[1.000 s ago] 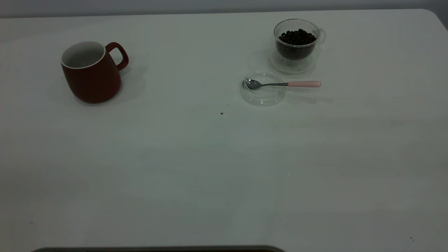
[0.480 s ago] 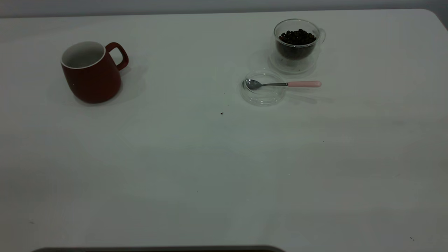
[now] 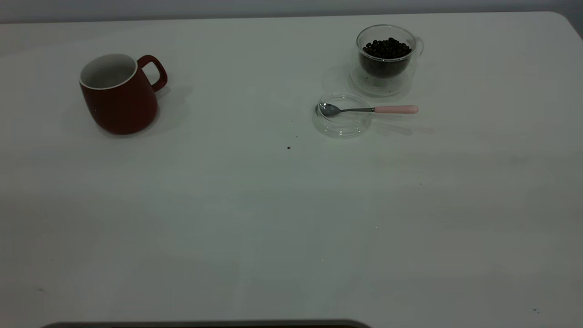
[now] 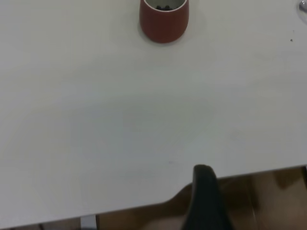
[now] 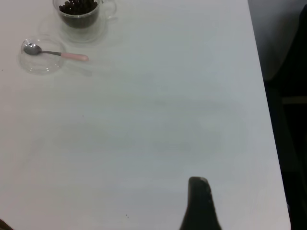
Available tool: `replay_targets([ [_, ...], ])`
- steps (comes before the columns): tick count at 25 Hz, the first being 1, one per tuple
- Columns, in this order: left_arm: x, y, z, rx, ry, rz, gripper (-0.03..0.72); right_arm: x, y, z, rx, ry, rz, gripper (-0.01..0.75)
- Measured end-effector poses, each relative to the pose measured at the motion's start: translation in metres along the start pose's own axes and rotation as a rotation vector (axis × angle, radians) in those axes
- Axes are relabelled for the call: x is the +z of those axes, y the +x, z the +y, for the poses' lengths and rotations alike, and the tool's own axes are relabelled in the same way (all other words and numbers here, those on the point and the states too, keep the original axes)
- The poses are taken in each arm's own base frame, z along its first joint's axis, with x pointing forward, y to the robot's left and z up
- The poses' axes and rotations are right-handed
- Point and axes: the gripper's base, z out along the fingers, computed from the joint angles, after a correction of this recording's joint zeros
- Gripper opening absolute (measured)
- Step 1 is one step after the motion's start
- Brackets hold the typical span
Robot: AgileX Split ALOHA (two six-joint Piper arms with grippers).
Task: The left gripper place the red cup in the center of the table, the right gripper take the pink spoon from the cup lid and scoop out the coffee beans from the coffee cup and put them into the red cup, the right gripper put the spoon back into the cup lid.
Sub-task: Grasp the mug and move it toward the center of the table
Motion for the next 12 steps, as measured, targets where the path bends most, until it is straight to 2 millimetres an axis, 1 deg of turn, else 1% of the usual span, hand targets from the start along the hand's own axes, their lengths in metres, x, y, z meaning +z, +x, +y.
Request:
replay_targets([
  [2, 0.002, -0.025, 0.001, -0.003, 0.002, 0.055, 0.588, 0.000, 0.000, 0.000, 0.000, 0.000, 0.000, 0.591],
  [5, 0.017, -0.060, 0.003, -0.005, 0.005, 0.144, 0.588, 0.000, 0.000, 0.000, -0.001, 0.000, 0.000, 0.591],
  [7, 0.031, -0.080, 0.005, 0.019, 0.010, 0.205, 0.588, 0.000, 0.000, 0.000, -0.001, 0.000, 0.000, 0.591],
  [9, 0.049, -0.100, 0.007, 0.087, 0.014, 0.263, 0.588, 0.000, 0.000, 0.000, -0.001, 0.000, 0.000, 0.591],
  [12, 0.080, -0.125, 0.012, 0.210, 0.012, 0.337, 0.588, 0.000, 0.000, 0.000, -0.001, 0.000, 0.000, 0.591],
])
